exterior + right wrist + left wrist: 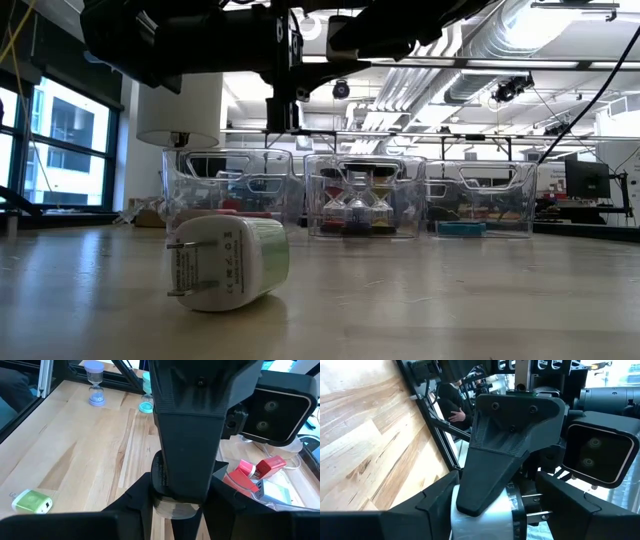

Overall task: Pick & Place Office items
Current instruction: Put the white charger adapter into the left transparent bin

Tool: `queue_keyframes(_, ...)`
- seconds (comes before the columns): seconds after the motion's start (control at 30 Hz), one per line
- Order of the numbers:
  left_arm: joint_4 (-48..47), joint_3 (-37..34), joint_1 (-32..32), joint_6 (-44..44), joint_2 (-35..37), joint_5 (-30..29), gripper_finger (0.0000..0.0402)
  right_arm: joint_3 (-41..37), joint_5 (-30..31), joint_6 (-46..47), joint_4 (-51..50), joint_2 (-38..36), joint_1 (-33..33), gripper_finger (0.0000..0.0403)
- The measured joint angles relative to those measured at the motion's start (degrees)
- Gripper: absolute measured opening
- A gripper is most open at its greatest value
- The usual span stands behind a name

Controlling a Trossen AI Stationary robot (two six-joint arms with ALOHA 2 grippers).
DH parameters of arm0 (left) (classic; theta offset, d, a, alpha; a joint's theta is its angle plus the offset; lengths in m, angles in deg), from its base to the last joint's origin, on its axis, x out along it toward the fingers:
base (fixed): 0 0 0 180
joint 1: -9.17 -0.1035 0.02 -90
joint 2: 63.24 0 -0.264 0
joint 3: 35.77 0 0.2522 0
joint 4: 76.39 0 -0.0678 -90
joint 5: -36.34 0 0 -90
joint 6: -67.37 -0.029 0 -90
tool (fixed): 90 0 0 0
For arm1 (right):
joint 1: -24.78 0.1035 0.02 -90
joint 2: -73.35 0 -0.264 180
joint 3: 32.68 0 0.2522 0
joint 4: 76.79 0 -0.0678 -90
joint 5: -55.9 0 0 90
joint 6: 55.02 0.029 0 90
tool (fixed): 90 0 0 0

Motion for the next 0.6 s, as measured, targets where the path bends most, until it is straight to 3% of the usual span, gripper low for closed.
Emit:
queue_keyframes(0.1, 0.02, 0.00, 0.00, -0.06, 0.00, 0.17, 0.0237, 0.00, 0.00, -0.07, 0.00, 0.00, 0.00, 0.0137)
queue_keyframes(0.33, 0.65, 0.02, -0.12, -0.97, 0.00, 0.63, 0.0239, -0.15, 1.02, 0.02, -0.41, 0.02, 0.35, 0.0314)
queue_keyframes(0.47, 1.87, 0.15, -0.17, -0.98, 0.00, 1.51, 0.0240, -0.16, 9.12, -0.16, -2.84, -1.05, 2.03, 0.0367)
queue_keyframes(0.6, 7.63, 0.20, -1.12, -0.25, 0.24, 7.71, 0.0240, -0.35, 19.98, 0.02, -7.63, -2.89, 4.07, 0.0383)
